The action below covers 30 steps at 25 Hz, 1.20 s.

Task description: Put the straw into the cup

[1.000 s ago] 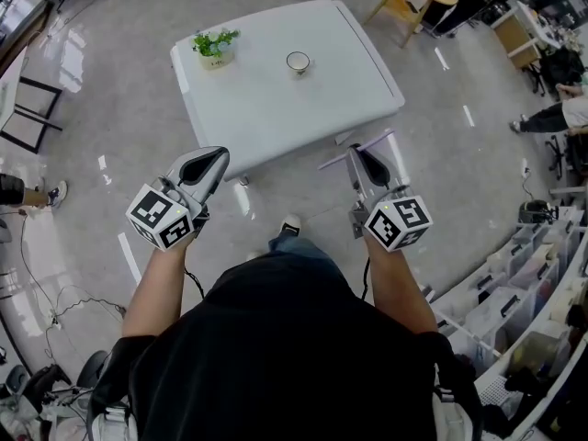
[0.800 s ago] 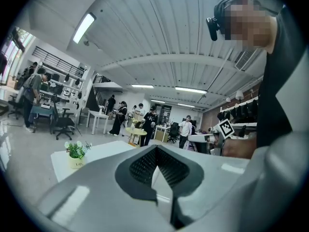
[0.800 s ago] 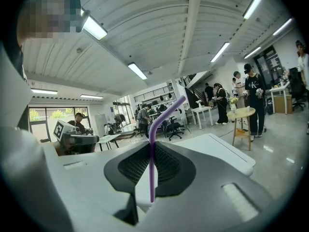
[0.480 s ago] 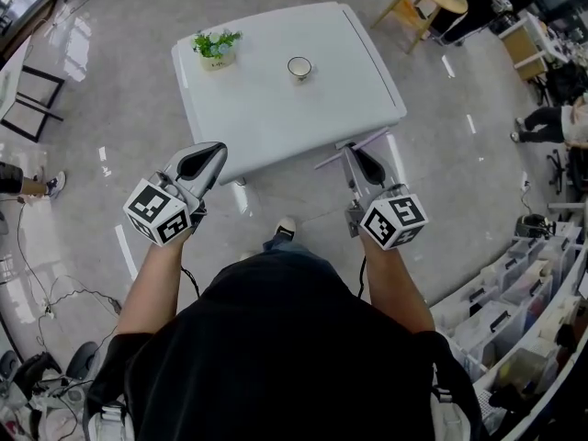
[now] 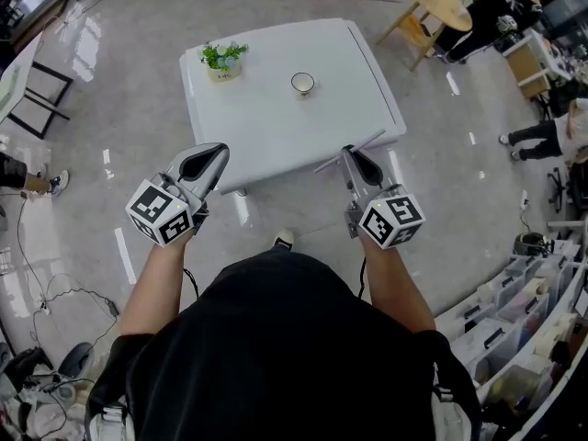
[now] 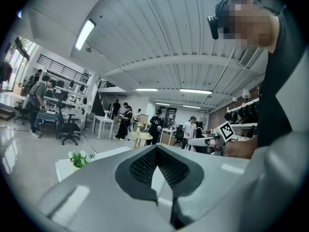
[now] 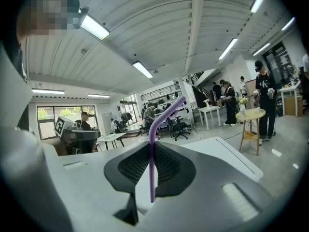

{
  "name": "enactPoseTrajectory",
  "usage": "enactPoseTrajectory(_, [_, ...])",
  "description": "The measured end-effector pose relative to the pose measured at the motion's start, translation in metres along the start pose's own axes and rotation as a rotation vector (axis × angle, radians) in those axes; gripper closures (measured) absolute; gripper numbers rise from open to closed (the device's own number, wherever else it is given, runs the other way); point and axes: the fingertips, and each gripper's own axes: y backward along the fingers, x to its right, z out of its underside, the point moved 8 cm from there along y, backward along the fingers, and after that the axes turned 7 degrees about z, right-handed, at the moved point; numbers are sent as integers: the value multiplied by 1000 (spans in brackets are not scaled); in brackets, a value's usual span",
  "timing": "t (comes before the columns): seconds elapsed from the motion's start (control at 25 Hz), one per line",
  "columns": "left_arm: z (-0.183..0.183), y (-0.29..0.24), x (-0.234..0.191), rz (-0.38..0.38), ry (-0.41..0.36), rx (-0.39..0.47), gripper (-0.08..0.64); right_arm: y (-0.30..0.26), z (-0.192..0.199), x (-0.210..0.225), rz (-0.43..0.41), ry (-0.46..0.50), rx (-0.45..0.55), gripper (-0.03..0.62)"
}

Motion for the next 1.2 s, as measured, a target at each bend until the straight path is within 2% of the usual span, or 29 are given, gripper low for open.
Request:
enactPoseTrajectory(0.4, [-14, 3, 6, -30, -22, 17, 560, -6, -16, 1, -42, 28, 14, 540])
enactPoseTrajectory(0.64, [-14, -5, 4, -24, -26, -3, 560, -15, -21, 8, -55, 31, 18, 540])
enactPoseTrajectory(1.2, [-12, -43, 7, -31, -18, -20, 560, -16, -28, 46, -61, 37, 29, 541])
